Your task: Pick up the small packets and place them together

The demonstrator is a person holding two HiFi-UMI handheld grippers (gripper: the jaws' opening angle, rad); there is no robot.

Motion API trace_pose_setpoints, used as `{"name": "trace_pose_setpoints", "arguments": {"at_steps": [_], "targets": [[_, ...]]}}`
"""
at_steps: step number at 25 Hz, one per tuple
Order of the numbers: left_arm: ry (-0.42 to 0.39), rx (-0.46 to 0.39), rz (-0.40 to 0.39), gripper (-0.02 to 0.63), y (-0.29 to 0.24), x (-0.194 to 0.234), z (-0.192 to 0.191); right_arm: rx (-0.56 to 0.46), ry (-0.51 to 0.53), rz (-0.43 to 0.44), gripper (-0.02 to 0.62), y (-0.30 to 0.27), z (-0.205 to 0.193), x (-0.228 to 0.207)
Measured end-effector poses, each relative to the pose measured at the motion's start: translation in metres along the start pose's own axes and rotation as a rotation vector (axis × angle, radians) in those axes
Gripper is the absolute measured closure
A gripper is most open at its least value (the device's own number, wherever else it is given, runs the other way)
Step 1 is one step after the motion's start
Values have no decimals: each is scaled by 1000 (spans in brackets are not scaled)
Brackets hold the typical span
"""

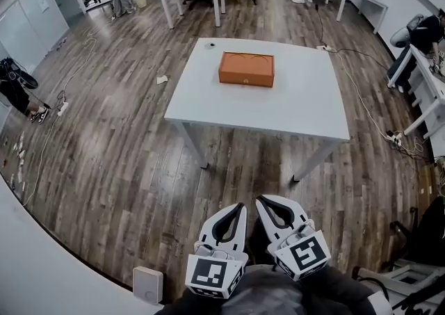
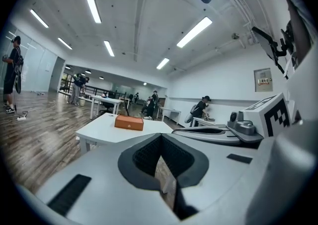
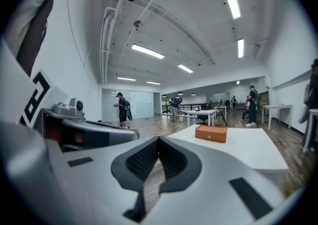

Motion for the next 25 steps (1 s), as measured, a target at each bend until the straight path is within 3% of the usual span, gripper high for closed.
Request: {"name": "trace_pose_setpoints", "arguments": {"at_steps": [11, 18, 25], "targets": [[-36, 17, -4, 606, -51, 22, 15, -48, -26, -21, 591, -41, 11, -46], [-19, 80, -2, 606, -97, 41, 7, -2, -69, -9, 590, -76, -3, -79], [-33, 103, 8, 606, -152, 55, 26, 2, -90, -4, 591, -108, 5, -128]]}}
Point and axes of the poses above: the fingertips, and each gripper's own axes: y backward along the fingers, x to its left, z out of its top, the point moved 2 cm from there along y, backward along the fingers, and after that the axes turned 1 degree about x, right-handed, at the moved point
